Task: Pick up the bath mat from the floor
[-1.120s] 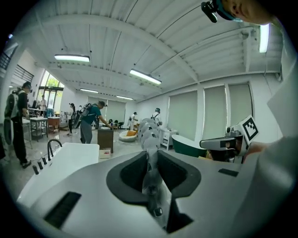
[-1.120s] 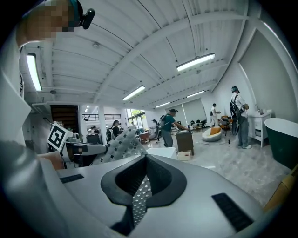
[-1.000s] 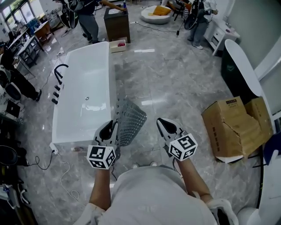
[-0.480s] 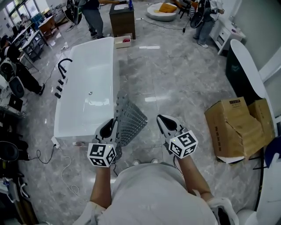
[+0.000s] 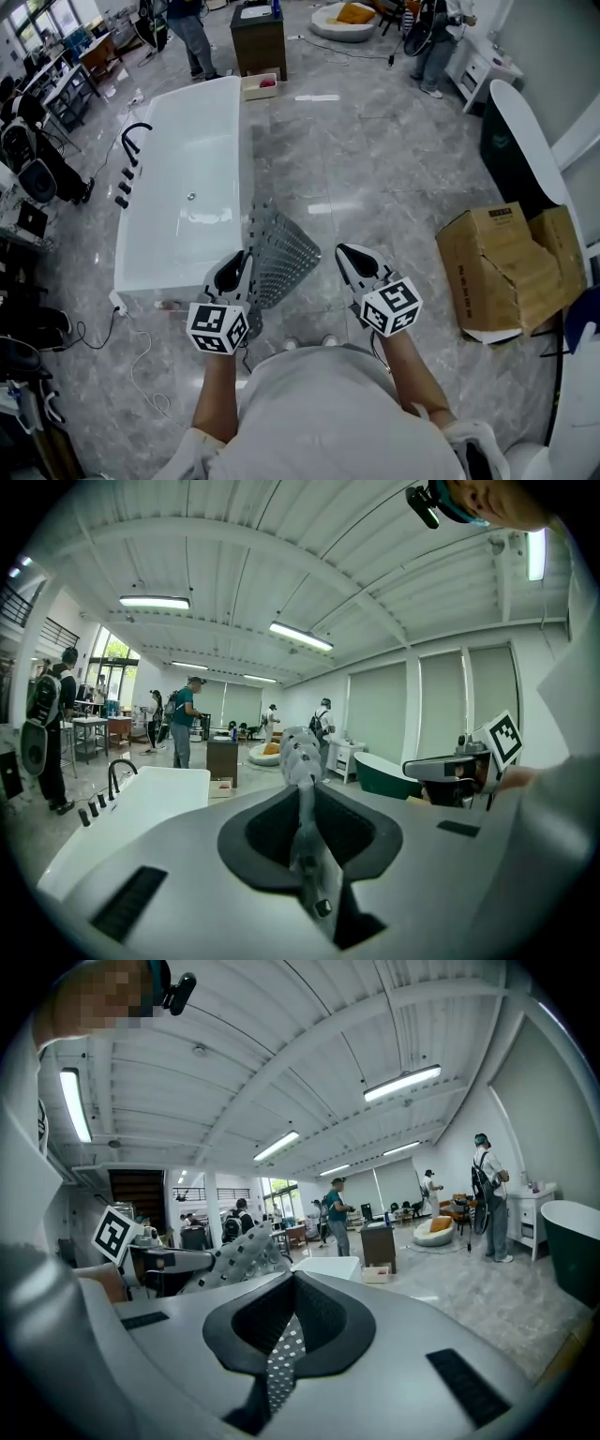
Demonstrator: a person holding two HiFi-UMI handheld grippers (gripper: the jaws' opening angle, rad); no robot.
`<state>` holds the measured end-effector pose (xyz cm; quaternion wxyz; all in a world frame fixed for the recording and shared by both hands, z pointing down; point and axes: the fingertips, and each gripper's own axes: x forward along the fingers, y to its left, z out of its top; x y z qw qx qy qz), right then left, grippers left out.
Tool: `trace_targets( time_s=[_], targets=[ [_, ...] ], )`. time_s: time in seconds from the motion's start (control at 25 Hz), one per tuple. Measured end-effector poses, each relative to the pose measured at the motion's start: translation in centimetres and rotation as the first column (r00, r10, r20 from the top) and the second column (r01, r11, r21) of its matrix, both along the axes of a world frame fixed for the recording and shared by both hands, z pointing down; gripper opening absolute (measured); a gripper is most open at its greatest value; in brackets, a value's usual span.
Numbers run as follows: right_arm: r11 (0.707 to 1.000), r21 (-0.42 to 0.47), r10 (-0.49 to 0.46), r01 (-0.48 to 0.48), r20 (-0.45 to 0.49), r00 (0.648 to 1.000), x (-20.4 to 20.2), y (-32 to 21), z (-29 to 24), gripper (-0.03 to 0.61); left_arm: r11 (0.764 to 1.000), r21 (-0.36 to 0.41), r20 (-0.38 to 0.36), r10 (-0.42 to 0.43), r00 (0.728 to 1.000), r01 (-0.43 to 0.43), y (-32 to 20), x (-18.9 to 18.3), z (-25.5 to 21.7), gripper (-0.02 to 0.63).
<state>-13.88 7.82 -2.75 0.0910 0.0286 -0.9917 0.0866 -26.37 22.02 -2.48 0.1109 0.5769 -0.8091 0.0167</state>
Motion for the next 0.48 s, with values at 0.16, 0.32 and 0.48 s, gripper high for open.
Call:
trace_targets(
  time_s=[0.16, 0.32, 0.48],
  targets=[
    [1.0, 0.01, 0.008, -0.008, -0.011, 1.0, 0.4, -0.3, 0.1, 0.026, 1.0, -0.012, -0.012, 0.009, 1.0, -0.009, -0.3, 0.0, 0.3, 0.063],
    [1.0, 0.012, 0.024, -0.023, -0.015, 1.0, 1.0, -0.6, 0.1, 0.026, 1.0, -0.021, -0.015, 0.02, 1.0, -0.02, -0.3, 0.3, 0.4, 0.063],
    [1.0, 0.012, 0.028, -0.028, -0.018, 0.999, 1.3, -0.7, 0.2, 0.026, 0.999, -0.029, -0.014, 0.031, 0.999, -0.032, -0.5, 0.6, 0.7, 0.063]
  ],
)
